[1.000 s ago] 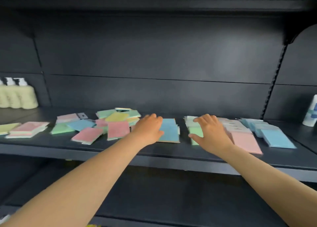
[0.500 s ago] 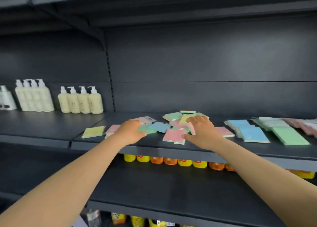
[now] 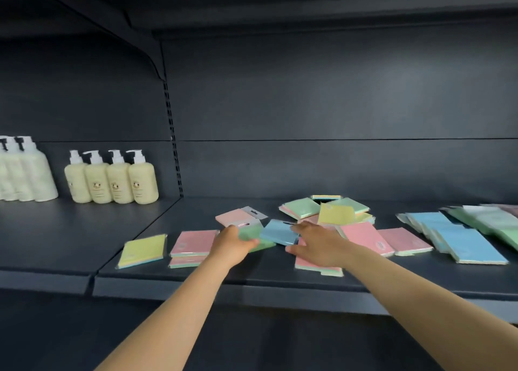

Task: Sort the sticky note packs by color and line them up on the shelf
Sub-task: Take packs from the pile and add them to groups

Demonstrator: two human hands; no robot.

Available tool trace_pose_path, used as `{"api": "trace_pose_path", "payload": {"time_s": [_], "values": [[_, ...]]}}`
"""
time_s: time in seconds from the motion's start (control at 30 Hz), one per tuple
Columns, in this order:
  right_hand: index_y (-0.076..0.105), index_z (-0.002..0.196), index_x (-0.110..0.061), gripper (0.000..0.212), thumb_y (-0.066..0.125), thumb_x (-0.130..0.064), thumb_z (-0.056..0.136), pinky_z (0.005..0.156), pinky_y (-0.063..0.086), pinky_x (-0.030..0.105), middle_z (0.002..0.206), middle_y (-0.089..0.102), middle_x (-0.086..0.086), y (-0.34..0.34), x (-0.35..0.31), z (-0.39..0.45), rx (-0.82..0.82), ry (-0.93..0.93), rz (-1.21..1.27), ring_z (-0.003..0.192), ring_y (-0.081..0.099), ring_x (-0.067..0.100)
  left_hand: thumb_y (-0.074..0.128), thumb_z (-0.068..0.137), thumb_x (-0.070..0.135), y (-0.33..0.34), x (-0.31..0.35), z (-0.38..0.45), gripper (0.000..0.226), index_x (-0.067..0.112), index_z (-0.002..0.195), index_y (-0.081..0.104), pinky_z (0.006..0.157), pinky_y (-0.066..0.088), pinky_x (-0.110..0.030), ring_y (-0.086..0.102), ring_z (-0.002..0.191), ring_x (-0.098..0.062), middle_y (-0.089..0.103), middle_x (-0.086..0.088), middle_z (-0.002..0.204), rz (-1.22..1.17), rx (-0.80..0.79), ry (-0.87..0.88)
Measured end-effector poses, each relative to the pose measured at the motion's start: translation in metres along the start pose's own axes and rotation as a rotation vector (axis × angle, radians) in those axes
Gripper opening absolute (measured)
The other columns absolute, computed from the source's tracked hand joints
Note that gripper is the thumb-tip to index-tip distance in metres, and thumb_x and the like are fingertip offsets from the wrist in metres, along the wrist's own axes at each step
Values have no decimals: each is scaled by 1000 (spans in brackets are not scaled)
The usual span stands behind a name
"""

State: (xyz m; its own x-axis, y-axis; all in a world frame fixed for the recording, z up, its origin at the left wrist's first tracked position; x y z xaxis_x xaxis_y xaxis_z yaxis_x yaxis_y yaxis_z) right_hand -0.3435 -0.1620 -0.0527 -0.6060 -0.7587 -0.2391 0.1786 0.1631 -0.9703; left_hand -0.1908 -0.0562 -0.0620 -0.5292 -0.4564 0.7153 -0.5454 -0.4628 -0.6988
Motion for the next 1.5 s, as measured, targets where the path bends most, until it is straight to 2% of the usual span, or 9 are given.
{"api": "trace_pose_path", "payload": {"time_s": [0.23,0.4,0.57,0.67,0.87,1.03,1.3,1.4,1.5], "values": [[55,125,-20,34,50,-37,96,98,35,23,126,51,-7,11,15,39,-47,-83,174,117,47,14,71,78,7,14,-27,34,60,9,131,42,78,43,-21,53,98,-14,54,6,107,-324,70,7],[65,102,-13,27,73,-29,81,55,40,7,89,59,-7,9,15,64,-16,30,508,76,54,9,70,75,-5,17,-32,39,65,25,123,38,77,43,-17,56,97,-9,54,3,114,-447,43,67],[49,128,-11,71,84,-13,66,88,49,24,121,55,1,15,13,86,-114,204,756,105,58,17,74,73,0,16,-35,48,85,26,139,27,89,49,-30,56,106,-15,50,-2,123,-390,-4,14],[40,139,-9,85,82,-3,65,90,47,27,131,51,7,16,12,92,-133,253,829,113,55,23,75,71,2,16,-35,53,85,26,137,27,95,49,-39,55,109,-20,53,-2,119,-372,-36,-48],[67,97,0,23,64,13,77,84,50,33,92,69,13,-7,20,89,-24,197,993,83,64,24,76,70,0,14,-30,61,65,8,126,45,94,48,-34,57,107,-21,57,0,109,-325,-83,-142],[68,84,-8,16,64,8,81,47,31,23,65,64,4,-25,37,82,69,230,1042,53,49,16,81,53,27,16,-23,68,61,11,107,59,88,52,-34,62,98,-19,65,-3,109,-229,-133,-180],[62,101,6,20,62,11,82,73,53,48,93,67,25,-44,56,65,192,242,1175,74,63,36,85,61,37,15,4,83,69,10,115,51,91,50,-32,60,104,-20,60,-3,114,156,-184,-200],[60,104,7,22,61,12,82,69,55,41,95,66,22,-50,62,53,250,238,1257,76,65,33,89,53,23,17,11,89,75,6,117,56,97,49,-37,63,105,-23,65,-7,114,89,-312,-292],[60,104,5,22,61,11,83,65,55,28,98,68,16,-54,71,35,292,237,1359,80,68,24,82,68,12,17,12,92,39,6,102,64,97,45,-29,62,108,-22,66,-8,114,50,-361,-368]]}}
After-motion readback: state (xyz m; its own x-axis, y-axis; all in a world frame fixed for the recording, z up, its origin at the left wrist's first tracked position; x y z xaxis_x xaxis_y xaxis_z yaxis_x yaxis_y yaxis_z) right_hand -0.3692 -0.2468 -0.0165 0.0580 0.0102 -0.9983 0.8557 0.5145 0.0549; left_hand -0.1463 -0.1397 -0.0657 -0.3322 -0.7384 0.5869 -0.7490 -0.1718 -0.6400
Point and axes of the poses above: each hand's wrist, its own z-axis towards the middle knuckle, its own y-axis out of the palm, x = y × z, the point moved 3 cm from there along z, towards the middle knuckle
